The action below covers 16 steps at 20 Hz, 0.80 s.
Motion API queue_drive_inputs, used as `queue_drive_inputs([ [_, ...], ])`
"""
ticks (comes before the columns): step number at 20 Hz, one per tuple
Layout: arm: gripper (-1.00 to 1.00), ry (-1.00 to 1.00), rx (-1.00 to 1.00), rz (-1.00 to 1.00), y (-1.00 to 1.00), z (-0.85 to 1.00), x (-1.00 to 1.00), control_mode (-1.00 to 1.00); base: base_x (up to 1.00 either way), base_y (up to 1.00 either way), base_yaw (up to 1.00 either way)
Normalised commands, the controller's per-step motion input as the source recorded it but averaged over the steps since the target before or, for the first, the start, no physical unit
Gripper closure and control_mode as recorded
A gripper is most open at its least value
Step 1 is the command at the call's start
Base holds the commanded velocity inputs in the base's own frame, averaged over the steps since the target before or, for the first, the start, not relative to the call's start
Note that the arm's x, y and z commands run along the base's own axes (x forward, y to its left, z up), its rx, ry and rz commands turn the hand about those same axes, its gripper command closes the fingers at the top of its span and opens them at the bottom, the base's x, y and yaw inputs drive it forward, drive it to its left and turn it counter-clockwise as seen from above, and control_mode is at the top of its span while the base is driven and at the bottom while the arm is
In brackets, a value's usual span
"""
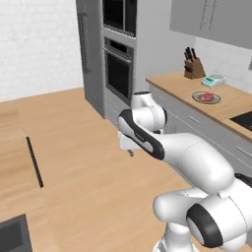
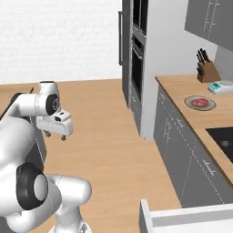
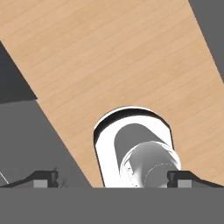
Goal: Pick up the knife from the drawer and place it on the cutting board. Then place the meat from the plate to the cutting board.
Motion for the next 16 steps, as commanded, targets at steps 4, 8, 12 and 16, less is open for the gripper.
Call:
queue_drive_inputs([
  [4,-1.00,0.00,0.00,0.00,0.00,0.00,0.00,1.00,1.00,0.00,0.01],
  [8,-1.00,0.00,0.00,0.00,0.00,0.00,0.00,1.00,0.96,-0.01,-0.27],
  [12,-1.00,0.00,0.00,0.00,0.00,0.00,0.00,1.00,0.50,0.01,-0.75],
  [16,-1.00,0.00,0.00,0.00,0.00,0.00,0.00,1.00,0.46,0.16,-0.78],
])
